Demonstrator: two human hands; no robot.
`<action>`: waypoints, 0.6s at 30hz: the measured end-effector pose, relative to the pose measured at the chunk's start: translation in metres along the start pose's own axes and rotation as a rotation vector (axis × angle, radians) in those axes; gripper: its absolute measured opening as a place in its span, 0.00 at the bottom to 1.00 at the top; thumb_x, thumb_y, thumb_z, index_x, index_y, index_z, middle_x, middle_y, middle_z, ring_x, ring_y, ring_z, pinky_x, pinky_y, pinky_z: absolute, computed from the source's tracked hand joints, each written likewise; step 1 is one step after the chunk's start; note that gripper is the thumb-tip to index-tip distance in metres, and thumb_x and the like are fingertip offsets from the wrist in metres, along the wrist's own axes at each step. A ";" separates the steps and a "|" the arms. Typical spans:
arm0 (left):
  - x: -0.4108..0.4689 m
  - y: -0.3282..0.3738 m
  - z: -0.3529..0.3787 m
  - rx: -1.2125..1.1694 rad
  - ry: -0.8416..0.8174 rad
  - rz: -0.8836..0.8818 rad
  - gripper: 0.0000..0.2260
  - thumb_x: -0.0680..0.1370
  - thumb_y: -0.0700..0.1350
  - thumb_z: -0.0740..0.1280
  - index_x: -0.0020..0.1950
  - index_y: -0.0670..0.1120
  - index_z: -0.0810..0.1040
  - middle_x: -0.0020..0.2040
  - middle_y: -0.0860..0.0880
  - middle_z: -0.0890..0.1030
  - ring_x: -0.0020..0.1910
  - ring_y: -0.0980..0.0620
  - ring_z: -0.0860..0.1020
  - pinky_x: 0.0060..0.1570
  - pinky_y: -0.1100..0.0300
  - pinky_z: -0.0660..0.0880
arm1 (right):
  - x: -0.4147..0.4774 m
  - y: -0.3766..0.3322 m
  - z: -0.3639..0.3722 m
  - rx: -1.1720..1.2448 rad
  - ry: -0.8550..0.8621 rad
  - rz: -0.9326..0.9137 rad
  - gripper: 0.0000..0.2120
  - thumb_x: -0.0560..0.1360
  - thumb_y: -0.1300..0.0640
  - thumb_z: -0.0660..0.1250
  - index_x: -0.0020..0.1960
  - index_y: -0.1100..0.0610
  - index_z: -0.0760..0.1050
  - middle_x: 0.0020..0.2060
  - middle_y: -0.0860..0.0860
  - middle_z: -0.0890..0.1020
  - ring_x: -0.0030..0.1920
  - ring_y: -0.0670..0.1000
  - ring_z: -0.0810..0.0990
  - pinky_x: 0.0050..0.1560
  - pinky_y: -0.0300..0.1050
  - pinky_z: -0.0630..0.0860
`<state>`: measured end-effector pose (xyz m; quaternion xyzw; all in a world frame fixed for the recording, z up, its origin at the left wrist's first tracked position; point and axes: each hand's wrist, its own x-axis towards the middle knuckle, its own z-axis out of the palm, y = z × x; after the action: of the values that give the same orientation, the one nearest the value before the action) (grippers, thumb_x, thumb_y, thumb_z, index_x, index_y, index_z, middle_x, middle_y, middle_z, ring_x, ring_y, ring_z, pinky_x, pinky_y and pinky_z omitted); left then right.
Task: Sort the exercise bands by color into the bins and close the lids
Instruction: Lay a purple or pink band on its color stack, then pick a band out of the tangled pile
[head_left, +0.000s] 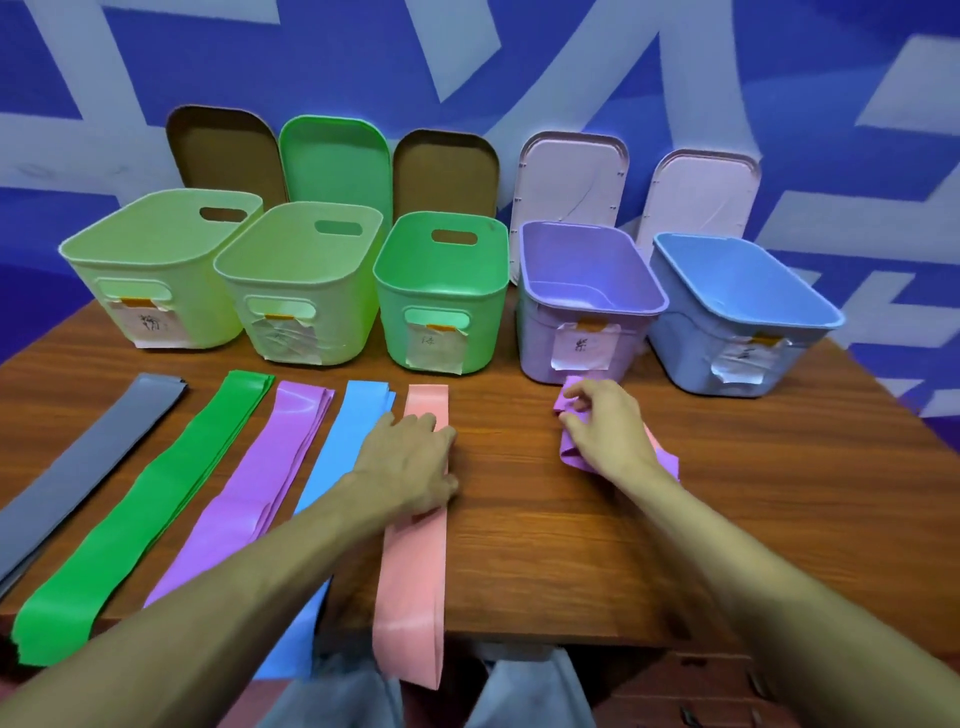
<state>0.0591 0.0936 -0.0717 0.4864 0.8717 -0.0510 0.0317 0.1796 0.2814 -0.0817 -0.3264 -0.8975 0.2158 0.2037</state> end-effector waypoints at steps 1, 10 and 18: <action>0.000 0.002 -0.001 0.015 -0.004 -0.011 0.19 0.77 0.55 0.61 0.65 0.48 0.70 0.60 0.46 0.73 0.61 0.47 0.71 0.65 0.50 0.63 | 0.000 0.004 -0.002 -0.022 -0.004 0.031 0.13 0.73 0.61 0.68 0.58 0.60 0.77 0.52 0.58 0.78 0.50 0.57 0.78 0.54 0.37 0.70; -0.007 0.016 -0.014 -0.265 0.206 0.058 0.13 0.80 0.54 0.57 0.56 0.49 0.75 0.57 0.49 0.73 0.58 0.51 0.70 0.64 0.52 0.62 | 0.000 0.003 -0.021 -0.167 -0.027 0.153 0.11 0.71 0.52 0.71 0.51 0.54 0.82 0.51 0.55 0.81 0.56 0.58 0.77 0.51 0.47 0.72; -0.005 0.039 -0.048 -1.086 0.149 0.121 0.10 0.81 0.45 0.59 0.60 0.51 0.76 0.57 0.55 0.78 0.58 0.57 0.74 0.58 0.64 0.68 | -0.003 -0.037 -0.083 -0.040 0.030 -0.114 0.06 0.71 0.51 0.71 0.40 0.52 0.83 0.39 0.49 0.83 0.43 0.49 0.77 0.48 0.43 0.72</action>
<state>0.0944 0.1154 -0.0261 0.4516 0.7431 0.4425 0.2193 0.2053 0.2747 0.0055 -0.2817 -0.9156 0.1811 0.2224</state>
